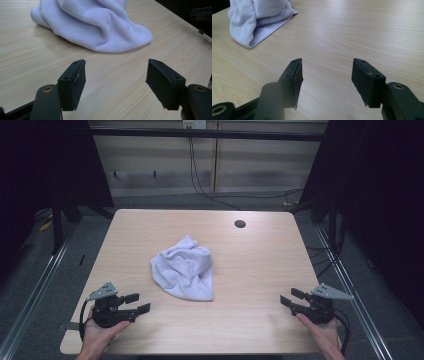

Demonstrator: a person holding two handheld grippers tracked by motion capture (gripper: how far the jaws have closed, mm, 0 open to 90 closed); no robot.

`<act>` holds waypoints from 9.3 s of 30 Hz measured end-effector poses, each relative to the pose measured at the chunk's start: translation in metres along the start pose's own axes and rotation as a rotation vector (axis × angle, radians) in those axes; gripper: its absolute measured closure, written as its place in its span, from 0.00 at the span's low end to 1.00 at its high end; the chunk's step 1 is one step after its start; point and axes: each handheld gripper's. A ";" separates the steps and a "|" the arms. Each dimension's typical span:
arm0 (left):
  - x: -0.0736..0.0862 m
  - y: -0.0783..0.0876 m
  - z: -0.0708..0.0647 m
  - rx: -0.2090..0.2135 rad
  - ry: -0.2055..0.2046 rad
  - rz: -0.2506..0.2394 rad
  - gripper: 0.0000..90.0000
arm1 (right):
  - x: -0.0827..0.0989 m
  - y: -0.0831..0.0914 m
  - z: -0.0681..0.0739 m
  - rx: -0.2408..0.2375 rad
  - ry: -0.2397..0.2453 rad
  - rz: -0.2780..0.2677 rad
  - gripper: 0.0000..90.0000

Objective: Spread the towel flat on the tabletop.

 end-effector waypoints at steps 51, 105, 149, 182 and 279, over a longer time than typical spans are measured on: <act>0.010 -0.080 -0.040 0.197 -0.179 0.269 0.86 | -0.003 -0.083 0.075 -0.298 0.085 0.177 0.46; -0.045 -0.137 -0.075 0.274 -0.276 0.150 0.87 | -0.008 -0.157 0.142 -0.508 0.182 0.153 0.91; -0.113 -0.029 0.001 0.082 -0.033 -0.285 0.94 | -0.109 -0.085 0.024 -0.199 -0.081 -0.112 0.94; -0.004 -0.018 -0.029 0.179 -0.043 0.085 0.92 | -0.029 -0.070 0.031 -0.241 -0.023 0.193 0.96; 0.017 -0.055 -0.018 0.151 -0.084 0.290 0.95 | -0.013 -0.184 0.216 -0.734 0.225 0.270 0.96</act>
Point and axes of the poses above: each handheld gripper's, and its own axes: y roughly backward along the jaws, x roughly out of its underside, z roughly to its left, and after that the axes turned 14 degrees about -z, right-handed
